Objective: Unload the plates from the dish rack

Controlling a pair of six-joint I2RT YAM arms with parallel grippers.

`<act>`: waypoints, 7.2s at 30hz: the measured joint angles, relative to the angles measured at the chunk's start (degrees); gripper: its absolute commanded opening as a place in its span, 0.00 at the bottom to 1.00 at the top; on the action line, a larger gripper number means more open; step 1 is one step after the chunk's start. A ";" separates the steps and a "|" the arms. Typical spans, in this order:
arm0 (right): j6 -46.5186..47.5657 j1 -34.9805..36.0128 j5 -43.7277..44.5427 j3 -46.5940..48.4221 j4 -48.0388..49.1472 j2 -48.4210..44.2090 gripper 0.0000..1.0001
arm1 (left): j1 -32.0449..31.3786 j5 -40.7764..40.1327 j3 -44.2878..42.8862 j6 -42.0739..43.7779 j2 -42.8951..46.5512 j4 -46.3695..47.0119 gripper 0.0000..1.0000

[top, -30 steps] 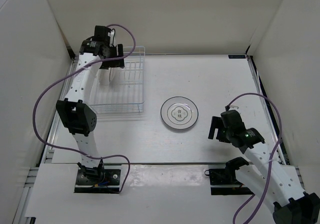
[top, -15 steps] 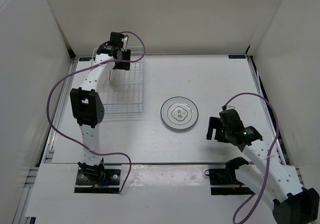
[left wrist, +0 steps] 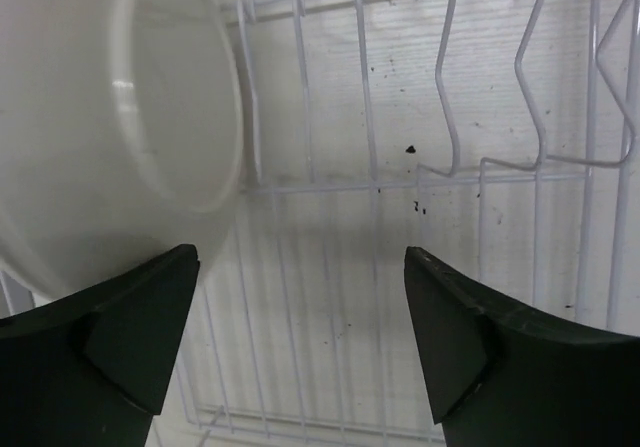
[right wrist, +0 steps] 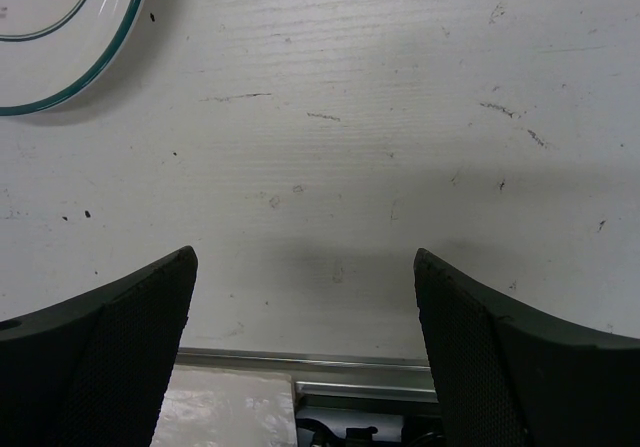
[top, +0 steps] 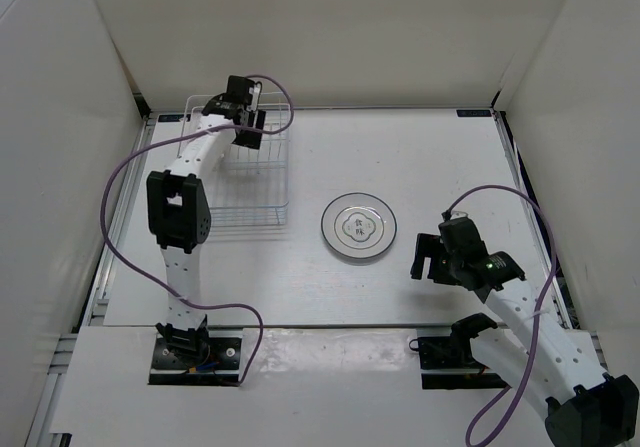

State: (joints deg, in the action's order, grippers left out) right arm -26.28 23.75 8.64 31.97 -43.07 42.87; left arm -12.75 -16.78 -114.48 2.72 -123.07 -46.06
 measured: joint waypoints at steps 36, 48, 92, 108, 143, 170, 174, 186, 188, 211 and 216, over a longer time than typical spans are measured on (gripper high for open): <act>0.85 0.00 -1.38 0.00 0.13 2.64 0.90 | -2.43 -10.58 2.34 3.85 -0.92 9.33 0.63; 1.27 0.00 -1.64 0.00 0.20 3.39 0.90 | -1.22 -9.27 2.58 2.91 -3.04 9.57 0.21; 1.57 0.00 12.94 28.02 -25.20 -19.85 0.89 | -41.97 -1.29 34.42 19.37 34.34 24.26 0.03; 4.68 0.00 23.21 24.37 -29.99 -27.45 0.86 | -58.03 -23.32 46.23 42.82 12.68 49.24 0.12; 5.88 0.00 22.86 11.54 -18.75 -29.31 0.86 | -59.82 -28.85 29.92 25.73 13.20 19.56 1.00; 7.06 0.00 21.77 9.38 -16.46 -29.99 0.88 | 12.90 20.57 18.38 -20.81 27.82 -1.44 1.00; 7.10 0.00 21.79 9.35 -16.31 -30.45 0.88 | 13.64 21.90 17.20 -22.77 22.23 0.24 1.00; 7.54 -0.02 20.76 8.28 -15.15 -30.77 0.89 | 9.73 12.15 11.50 -18.47 15.72 7.65 0.82; 7.74 -0.02 20.50 8.20 -14.97 -30.77 0.89 | 9.49 10.34 9.40 -17.49 13.60 8.61 0.82; 8.94 0.00 19.02 7.50 -13.73 -29.70 0.89 | 8.39 -0.87 6.75 -10.16 4.94 15.06 0.42; 8.96 0.00 18.97 7.50 -13.70 -29.70 0.90 | 8.72 -1.53 6.75 -8.96 4.20 15.21 0.20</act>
State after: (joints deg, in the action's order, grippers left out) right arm -17.32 23.75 27.62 39.46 -56.77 13.17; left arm -4.03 -18.31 -107.72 -6.24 -118.87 -30.85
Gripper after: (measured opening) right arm 0.899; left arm 0.279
